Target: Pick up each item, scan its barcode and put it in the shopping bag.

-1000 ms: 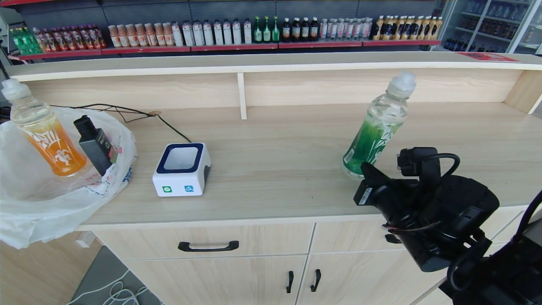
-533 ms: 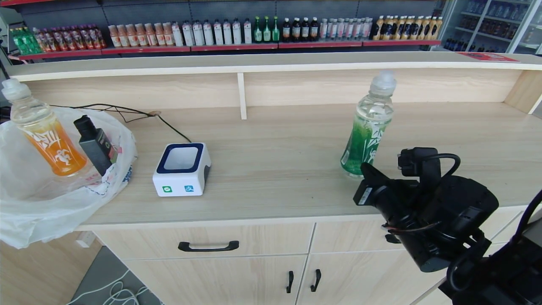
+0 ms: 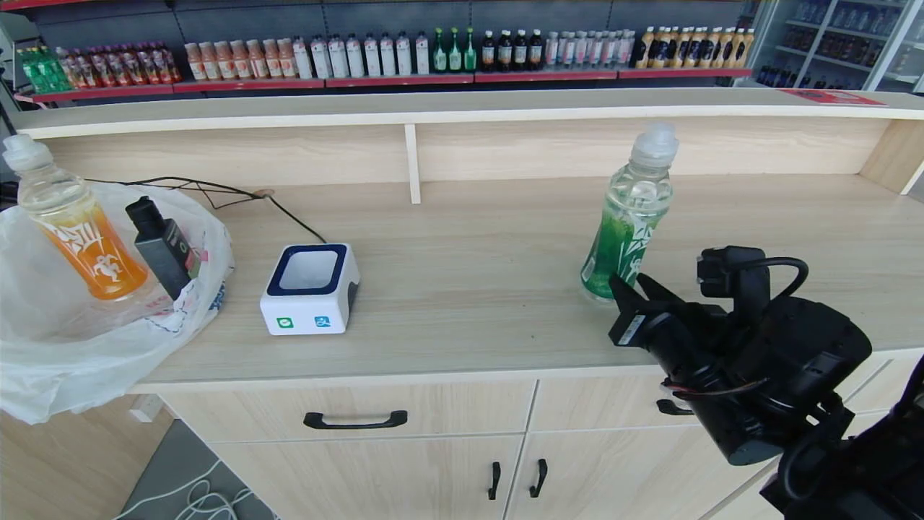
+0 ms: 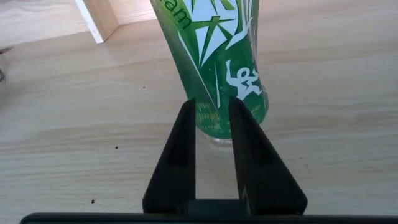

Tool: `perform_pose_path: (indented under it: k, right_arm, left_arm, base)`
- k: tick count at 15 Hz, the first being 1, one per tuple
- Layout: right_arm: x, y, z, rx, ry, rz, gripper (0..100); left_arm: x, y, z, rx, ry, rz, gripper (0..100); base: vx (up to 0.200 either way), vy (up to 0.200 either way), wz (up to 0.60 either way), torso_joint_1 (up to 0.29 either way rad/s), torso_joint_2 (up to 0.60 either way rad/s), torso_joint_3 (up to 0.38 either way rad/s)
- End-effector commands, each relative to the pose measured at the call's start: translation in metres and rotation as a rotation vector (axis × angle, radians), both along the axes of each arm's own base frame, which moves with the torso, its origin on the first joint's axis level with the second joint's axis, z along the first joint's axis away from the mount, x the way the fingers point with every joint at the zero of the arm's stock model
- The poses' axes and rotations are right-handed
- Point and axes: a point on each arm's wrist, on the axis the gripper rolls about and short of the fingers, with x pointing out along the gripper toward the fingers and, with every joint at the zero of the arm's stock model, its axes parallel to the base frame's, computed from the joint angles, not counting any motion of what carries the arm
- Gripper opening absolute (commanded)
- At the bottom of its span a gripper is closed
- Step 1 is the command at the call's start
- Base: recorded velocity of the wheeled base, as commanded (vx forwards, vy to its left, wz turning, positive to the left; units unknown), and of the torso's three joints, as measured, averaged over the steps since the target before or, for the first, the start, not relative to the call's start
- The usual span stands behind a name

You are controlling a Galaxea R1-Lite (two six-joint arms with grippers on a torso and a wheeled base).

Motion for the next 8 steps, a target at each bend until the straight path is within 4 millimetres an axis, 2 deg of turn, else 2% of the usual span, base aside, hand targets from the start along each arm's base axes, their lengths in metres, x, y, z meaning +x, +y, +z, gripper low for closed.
perform_pose_path:
  k: [1, 3, 4, 6, 8]
  right_arm:
    - [-0.013, -0.005, 0.004, -0.008, -0.001, 0.007, 100]
    - [-0.023, -0.012, 0.011, -0.062, -0.025, -0.004, 100]
    - [-0.021, -0.012, 0.016, -0.087, -0.047, -0.010, 100]
    - [-0.014, -0.004, 0.018, -0.113, -0.066, -0.011, 100]
    - [0.002, 0.003, 0.014, -0.116, -0.061, -0.081, 100]
  left_arm:
    - [0.000, 0.000, 0.000, -0.001, -0.001, 0.000, 100]
    - [0.000, 0.000, 0.000, -0.001, -0.001, 0.000, 100]
    - [0.000, 0.000, 0.000, -0.001, -0.001, 0.000, 100]
    - [0.000, 0.000, 0.000, -0.001, 0.000, 0.000, 100]
    - [0.000, 0.000, 0.000, -0.001, -0.001, 0.000, 100]
  base:
    - [0.000, 0.000, 0.00, 0.000, 0.00, 0.000]
    - [0.000, 0.000, 0.00, 0.000, 0.00, 0.000]
    - [0.000, 0.000, 0.00, 0.000, 0.00, 0.000]
    - [0.000, 0.000, 0.00, 0.000, 0.00, 0.000]
    - [0.000, 0.000, 0.00, 0.000, 0.00, 0.000]
